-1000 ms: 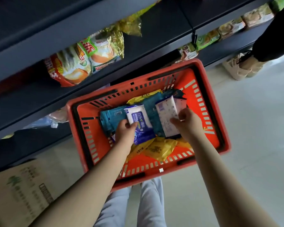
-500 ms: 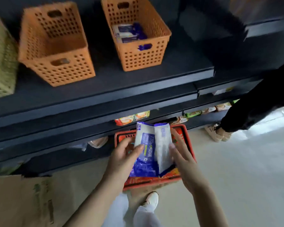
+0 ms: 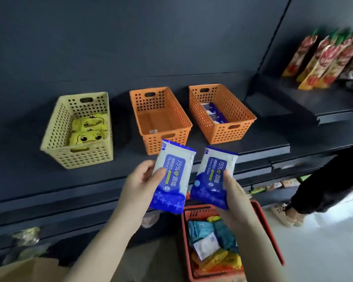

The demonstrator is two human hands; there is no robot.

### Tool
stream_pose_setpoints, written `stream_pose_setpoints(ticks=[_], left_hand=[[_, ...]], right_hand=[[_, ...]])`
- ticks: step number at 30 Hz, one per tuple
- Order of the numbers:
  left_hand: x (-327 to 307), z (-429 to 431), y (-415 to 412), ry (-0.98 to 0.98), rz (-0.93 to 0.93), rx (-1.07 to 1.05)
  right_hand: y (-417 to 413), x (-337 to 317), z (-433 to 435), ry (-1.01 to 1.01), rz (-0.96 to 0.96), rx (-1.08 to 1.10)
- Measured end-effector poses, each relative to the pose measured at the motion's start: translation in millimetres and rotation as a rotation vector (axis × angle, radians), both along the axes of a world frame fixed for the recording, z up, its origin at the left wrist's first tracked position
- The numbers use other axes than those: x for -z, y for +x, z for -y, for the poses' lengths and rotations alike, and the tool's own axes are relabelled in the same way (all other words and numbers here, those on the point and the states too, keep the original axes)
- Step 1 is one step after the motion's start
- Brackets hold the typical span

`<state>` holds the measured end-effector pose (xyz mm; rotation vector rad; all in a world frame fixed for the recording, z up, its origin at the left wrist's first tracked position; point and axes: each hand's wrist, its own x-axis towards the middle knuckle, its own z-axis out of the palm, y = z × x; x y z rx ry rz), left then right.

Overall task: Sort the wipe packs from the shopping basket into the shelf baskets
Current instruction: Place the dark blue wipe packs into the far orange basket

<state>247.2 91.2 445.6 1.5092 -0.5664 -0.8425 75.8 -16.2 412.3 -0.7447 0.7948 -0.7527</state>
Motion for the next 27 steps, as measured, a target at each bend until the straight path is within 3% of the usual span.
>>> stream_pose_setpoints(ticks=[7,13,21,27], left_hand=[[-11,-19,82,-0.012,0.012,0.016],[-20,11,114,-0.019,-0.029,0.017],[-24,116,149,0.007,-0.027,0.066],[-21,225,163,0.069,-0.003,0.09]], right_hand=[[55,-11,-18,-0.17,-0.108,0.079],[71,-32,12,-0.654,-0.509,0.232],[94,-55,125,-0.616,-0.412,0.547],[99,-51,261,-0.709,-0.676,0.564]])
